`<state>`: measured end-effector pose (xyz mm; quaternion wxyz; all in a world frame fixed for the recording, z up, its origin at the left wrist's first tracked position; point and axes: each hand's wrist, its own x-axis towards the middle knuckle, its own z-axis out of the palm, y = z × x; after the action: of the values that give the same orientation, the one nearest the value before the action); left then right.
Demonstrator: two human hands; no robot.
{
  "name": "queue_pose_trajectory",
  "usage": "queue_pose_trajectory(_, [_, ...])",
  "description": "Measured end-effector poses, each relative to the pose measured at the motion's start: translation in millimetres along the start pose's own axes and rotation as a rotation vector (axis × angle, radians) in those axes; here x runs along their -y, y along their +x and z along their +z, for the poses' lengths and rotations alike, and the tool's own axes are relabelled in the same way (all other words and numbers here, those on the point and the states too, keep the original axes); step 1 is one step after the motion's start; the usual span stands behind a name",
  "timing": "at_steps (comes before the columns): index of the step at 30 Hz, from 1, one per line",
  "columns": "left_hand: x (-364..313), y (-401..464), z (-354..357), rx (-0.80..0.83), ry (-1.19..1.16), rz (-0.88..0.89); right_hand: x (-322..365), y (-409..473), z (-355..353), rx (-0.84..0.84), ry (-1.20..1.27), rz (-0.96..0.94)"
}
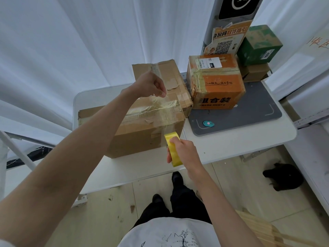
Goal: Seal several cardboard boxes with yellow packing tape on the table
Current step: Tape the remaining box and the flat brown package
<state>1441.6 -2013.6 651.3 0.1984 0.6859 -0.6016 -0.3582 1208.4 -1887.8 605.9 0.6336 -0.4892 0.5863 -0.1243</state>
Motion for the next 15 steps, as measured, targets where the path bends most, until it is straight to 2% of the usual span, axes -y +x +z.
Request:
queue_pose_trajectory(10, [11.9,10.8,11.1,0.004,0.047,-0.013,-3.7,14.0,4.6,0.021,-0.009,0.018])
queue_pose_trajectory(15, [22.2,14.6,27.8,-0.077,0.064,-0.069,-4.9,26.6,5.3,0.04,-0.025,0.019])
